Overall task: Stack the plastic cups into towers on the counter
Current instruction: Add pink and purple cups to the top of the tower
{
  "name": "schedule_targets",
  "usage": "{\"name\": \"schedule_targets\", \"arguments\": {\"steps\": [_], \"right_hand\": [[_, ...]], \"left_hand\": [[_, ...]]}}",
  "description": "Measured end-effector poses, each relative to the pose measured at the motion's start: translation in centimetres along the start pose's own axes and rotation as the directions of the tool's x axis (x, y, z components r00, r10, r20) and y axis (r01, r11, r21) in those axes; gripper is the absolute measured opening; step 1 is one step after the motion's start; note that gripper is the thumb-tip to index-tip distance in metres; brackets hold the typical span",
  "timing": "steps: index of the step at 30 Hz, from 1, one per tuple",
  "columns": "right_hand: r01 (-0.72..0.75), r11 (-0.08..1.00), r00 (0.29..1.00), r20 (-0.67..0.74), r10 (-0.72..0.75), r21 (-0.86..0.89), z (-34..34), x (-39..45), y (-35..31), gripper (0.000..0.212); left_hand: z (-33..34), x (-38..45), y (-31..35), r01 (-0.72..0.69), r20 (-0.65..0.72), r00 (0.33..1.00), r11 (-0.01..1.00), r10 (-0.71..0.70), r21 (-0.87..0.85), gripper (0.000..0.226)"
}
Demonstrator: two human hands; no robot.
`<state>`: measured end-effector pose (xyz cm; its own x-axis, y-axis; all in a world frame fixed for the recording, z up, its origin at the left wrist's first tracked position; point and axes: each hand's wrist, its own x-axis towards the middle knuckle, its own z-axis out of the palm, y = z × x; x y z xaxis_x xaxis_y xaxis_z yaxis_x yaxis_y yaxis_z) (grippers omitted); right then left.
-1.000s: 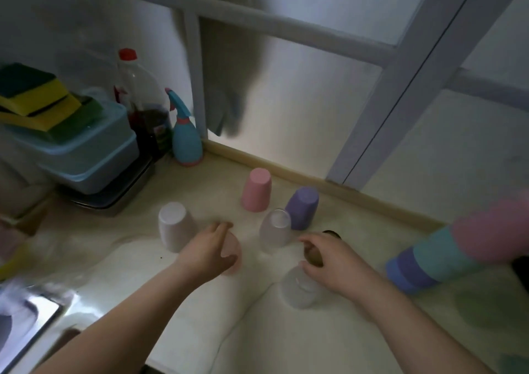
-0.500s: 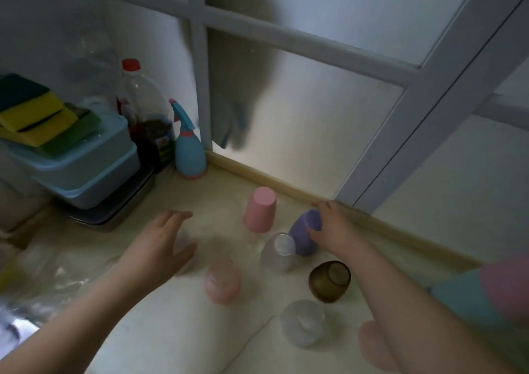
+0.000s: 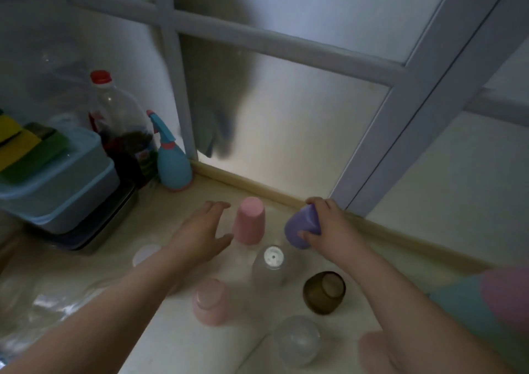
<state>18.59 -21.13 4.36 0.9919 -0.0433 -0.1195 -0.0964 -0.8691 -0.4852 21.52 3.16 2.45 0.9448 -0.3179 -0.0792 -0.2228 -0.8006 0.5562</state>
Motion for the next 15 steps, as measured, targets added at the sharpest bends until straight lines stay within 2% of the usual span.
{"name": "schedule_targets", "arguments": {"steps": [6,11,15], "right_hand": [[0.028,0.999,0.994,-0.104,-0.024,0.038,-1.6,-3.5,1.0,0.065],[0.041,0.999,0.994,-0.106,-0.037,0.031,-1.9,-5.7,2.0,0.066],[0.023,0.999,0.995,-0.100,-0.019,0.046,-3.2,-6.7,1.5,0.067]], "left_hand": [[4.7,7.2,0.8,0.036,0.069,0.997,0.997,-0.031,-0.071,0.053],[6.3,7.6,1.3,0.055,0.028,0.998,0.990,-0.052,-0.128,0.066],[4.2,6.0,2.2,0.018,-0.016,1.000,0.986,-0.021,-0.166,0.047]]}}
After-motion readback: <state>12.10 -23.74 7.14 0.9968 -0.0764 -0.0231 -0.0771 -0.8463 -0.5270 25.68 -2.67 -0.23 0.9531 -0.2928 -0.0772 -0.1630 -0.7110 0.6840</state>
